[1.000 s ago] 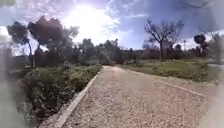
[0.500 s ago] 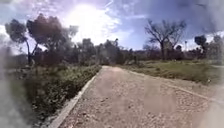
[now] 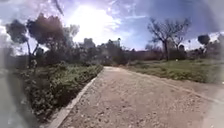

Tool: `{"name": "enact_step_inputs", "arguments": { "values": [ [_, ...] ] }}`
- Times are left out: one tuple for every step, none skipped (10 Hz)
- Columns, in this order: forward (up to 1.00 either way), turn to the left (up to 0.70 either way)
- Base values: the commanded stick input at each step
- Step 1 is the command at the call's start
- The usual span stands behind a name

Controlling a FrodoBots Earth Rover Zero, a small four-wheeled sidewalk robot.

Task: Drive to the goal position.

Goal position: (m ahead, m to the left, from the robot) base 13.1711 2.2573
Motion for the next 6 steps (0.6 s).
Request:
{"name": "enact_step_inputs", "arguments": {
  "values": [
    [0.85, 0.00],
    [0.85, 0.00],
    [0.85, 0.00],
    [0.85, 0.00],
    [0.85, 0.00],
    [0.85, 0.00]
  ]
}}
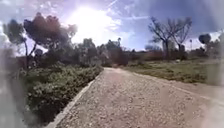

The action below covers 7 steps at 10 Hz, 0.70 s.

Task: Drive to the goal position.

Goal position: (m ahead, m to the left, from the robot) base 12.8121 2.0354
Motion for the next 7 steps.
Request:
{"name": "enact_step_inputs", "arguments": {
  "values": [
    [0.83, 0.00],
    [0.79, 0.00],
    [0.75, 0.00],
    [0.70, 0.00],
    [0.70, 0.00],
    [0.70, 0.00],
    [0.70, 0.00]
  ]
}}
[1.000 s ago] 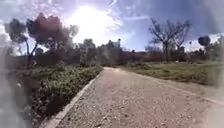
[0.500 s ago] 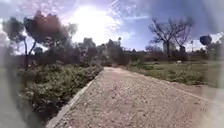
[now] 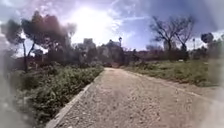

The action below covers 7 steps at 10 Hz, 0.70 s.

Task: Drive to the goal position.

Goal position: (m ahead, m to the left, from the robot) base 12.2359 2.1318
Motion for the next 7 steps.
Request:
{"name": "enact_step_inputs", "arguments": {
  "values": [
    [0.70, 0.00],
    [0.70, 0.00],
    [0.70, 0.00],
    [0.70, 0.00],
    [0.70, 0.00],
    [0.70, 0.00],
    [0.70, 0.00]
  ]
}}
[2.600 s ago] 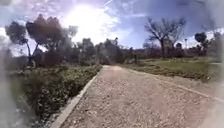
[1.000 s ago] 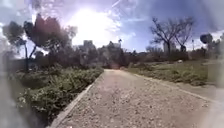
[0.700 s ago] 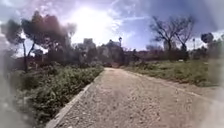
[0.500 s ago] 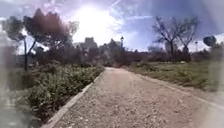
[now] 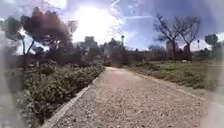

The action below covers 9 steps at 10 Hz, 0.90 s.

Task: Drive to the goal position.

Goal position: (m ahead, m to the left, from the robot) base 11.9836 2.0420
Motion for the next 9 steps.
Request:
{"name": "enact_step_inputs", "arguments": {
  "values": [
    [0.70, 0.00],
    [0.70, 0.00],
    [0.70, 0.00],
    [0.70, 0.00],
    [0.70, 0.00],
    [0.70, 0.00],
    [0.70, 0.00],
    [0.70, 0.00],
    [0.70, 0.00]
  ]
}}
